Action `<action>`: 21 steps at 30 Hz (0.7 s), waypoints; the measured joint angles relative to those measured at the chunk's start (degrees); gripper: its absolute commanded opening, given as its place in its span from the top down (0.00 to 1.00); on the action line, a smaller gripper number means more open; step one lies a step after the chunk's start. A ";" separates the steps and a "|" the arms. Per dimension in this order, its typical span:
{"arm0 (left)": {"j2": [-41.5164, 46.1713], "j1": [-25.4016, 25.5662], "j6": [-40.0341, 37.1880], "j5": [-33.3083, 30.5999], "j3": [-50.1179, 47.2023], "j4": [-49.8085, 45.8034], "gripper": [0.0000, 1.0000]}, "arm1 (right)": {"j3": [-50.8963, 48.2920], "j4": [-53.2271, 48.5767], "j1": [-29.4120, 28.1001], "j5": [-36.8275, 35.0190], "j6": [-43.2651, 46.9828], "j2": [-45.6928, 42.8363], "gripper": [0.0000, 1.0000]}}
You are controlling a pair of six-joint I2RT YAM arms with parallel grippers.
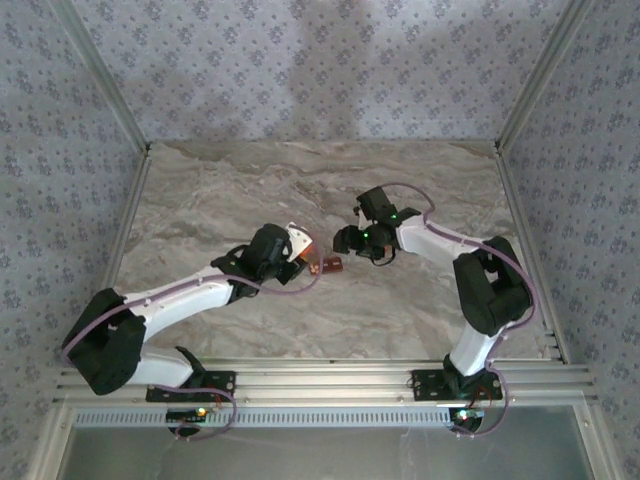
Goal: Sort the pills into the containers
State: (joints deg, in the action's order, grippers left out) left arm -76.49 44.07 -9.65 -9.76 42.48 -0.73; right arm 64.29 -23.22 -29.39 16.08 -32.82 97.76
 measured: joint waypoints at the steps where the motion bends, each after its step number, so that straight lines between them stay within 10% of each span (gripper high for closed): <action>1: 0.42 -0.24 0.20 0.15 -0.31 1.29 1.00 | 0.28 -0.59 0.13 -0.26 0.17 -0.50 0.33; 21: 6.99 -2.54 5.57 10.27 2.14 21.92 1.00 | 9.53 -16.41 6.19 -14.32 9.49 -0.09 0.17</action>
State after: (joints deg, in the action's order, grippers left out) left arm -69.49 41.54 -4.08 0.51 44.62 21.19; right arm 73.82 -39.64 -23.20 1.76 -23.33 97.67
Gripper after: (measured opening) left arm 0.535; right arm 0.845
